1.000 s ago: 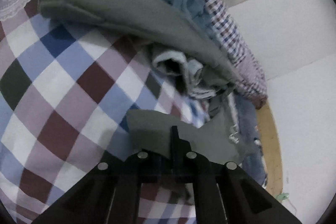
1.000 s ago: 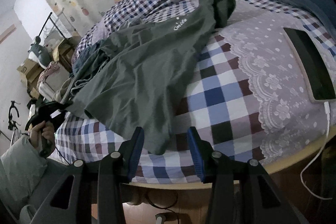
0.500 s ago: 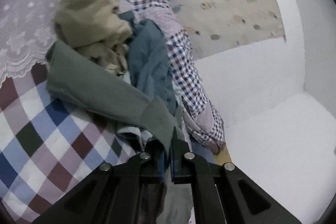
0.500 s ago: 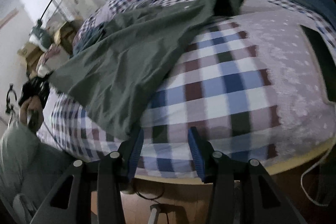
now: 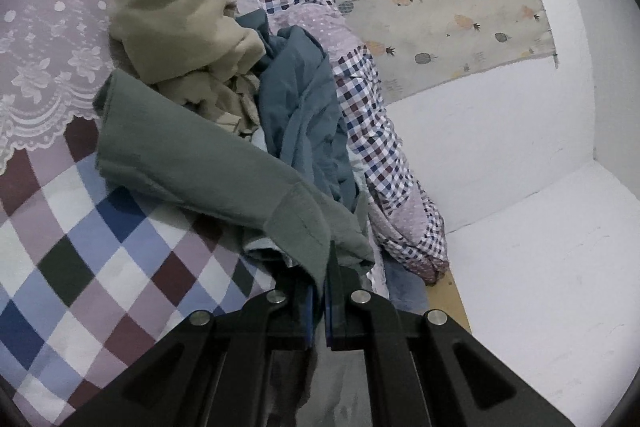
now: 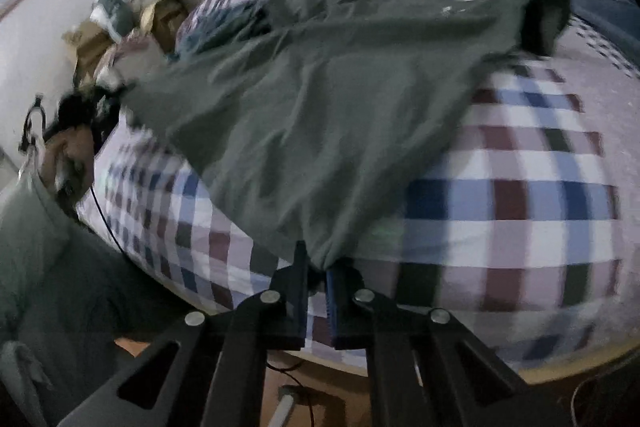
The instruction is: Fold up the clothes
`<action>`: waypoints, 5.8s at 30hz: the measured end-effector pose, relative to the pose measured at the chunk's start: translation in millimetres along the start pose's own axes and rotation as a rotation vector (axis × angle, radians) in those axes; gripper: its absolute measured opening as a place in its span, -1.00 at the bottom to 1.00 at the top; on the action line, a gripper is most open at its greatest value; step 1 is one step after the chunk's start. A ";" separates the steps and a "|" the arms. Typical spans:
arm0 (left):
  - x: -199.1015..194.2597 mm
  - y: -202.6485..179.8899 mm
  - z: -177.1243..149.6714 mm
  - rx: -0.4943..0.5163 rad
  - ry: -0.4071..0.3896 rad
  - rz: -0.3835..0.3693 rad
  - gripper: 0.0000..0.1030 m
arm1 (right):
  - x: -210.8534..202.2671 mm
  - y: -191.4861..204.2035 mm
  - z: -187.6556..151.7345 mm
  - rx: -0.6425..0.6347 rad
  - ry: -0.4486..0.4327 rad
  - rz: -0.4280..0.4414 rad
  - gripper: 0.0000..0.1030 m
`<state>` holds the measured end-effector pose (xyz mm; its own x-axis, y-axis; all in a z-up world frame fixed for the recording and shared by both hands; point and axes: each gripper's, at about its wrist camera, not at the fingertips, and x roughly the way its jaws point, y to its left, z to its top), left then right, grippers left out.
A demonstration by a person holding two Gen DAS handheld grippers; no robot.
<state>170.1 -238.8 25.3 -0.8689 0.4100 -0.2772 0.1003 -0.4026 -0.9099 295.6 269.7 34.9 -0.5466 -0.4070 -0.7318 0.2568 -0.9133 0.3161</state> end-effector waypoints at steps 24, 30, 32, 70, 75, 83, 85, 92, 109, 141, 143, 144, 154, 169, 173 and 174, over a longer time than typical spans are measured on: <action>-79.6 -56.0 -156.2 0.255 0.297 0.107 -0.96 | -130.0 -84.2 -32.1 0.248 0.013 -0.381 -0.93; -69.5 -36.9 -164.6 0.268 0.362 0.300 -0.95 | -103.4 -80.1 -34.0 0.226 0.112 -0.497 -0.81; -70.1 -30.2 -165.5 0.260 0.379 0.347 -0.92 | -105.8 -87.0 -34.2 0.268 0.105 -0.532 -0.77; -44.5 46.4 53.5 -0.066 -0.067 0.240 0.59 | 74.9 80.5 164.0 -0.207 -0.330 -0.020 -0.06; -20.8 45.2 67.9 -0.011 -0.035 0.228 0.57 | 98.8 77.9 163.5 -0.177 -0.284 0.029 -0.06; -1.7 37.0 67.2 0.031 -0.027 0.225 -0.13 | 101.9 59.8 163.4 -0.106 -0.261 0.043 -0.06; -0.7 28.6 67.0 0.067 -0.034 0.163 -0.15 | 101.4 56.9 164.2 -0.088 -0.262 0.044 -0.06; 25.3 25.3 67.4 0.149 0.039 0.258 -0.16 | 104.9 58.5 164.2 -0.083 -0.252 0.049 -0.06; -14.2 -88.0 154.7 0.244 -0.241 0.152 -0.96 | 121.0 58.8 174.4 -0.067 -0.240 0.042 -0.06; 13.5 17.6 205.5 0.323 -0.057 0.674 -0.96 | 153.7 61.6 176.6 -0.074 -0.115 0.025 -0.06; 4.7 21.8 193.0 0.322 -0.049 0.646 -0.96 | 156.9 62.9 175.6 -0.079 -0.107 0.020 -0.06; -3.8 19.2 184.7 0.335 -0.064 0.619 -0.96 | 158.4 63.3 175.1 -0.082 -0.104 0.018 -0.06; -61.2 -37.1 20.1 1.131 0.050 0.550 -0.96 | 167.9 61.1 171.5 -0.081 -0.087 0.003 -0.06; -81.6 21.1 -23.7 0.991 0.334 0.561 -0.44 | 170.0 65.0 167.8 -0.111 -0.091 -0.021 -0.05; -103.7 25.5 -7.9 0.857 0.291 0.500 -0.10 | 169.9 65.0 166.9 -0.112 -0.091 -0.020 -0.05; -107.7 27.4 -1.5 0.800 0.278 0.473 -0.06 | 170.0 65.2 166.8 -0.112 -0.092 -0.020 -0.05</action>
<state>267.1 -292.7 29.8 -0.6676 0.2001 -0.7172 -0.0389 -0.9713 -0.2347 86.5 138.4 31.8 -0.6217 -0.3931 -0.6775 0.3300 -0.9159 0.2287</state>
